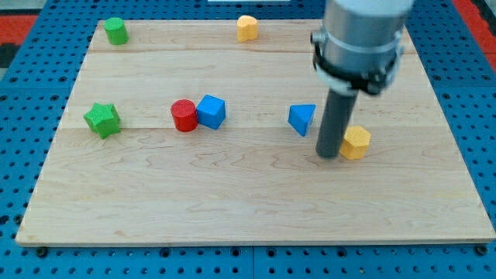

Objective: Adjust the red circle at the left side of the blue cube

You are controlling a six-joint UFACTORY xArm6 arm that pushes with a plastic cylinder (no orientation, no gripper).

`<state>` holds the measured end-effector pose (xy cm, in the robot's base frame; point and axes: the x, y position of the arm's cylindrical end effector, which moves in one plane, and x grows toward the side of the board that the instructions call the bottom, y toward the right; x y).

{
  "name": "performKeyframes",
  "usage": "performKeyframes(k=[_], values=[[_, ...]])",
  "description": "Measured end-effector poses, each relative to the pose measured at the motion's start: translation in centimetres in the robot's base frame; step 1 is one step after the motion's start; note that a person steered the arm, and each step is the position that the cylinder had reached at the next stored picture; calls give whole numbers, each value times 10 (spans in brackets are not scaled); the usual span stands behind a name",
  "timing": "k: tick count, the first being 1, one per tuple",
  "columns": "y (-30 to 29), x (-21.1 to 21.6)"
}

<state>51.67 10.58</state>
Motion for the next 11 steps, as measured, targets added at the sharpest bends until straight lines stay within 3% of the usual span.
performKeyframes(k=[2, 3, 4, 5, 6, 7, 9, 11], values=[[-45, 39], [-172, 29], [-200, -16], [-271, -37], [-294, -82], [-284, -74], [-212, -60], [-202, -75]])
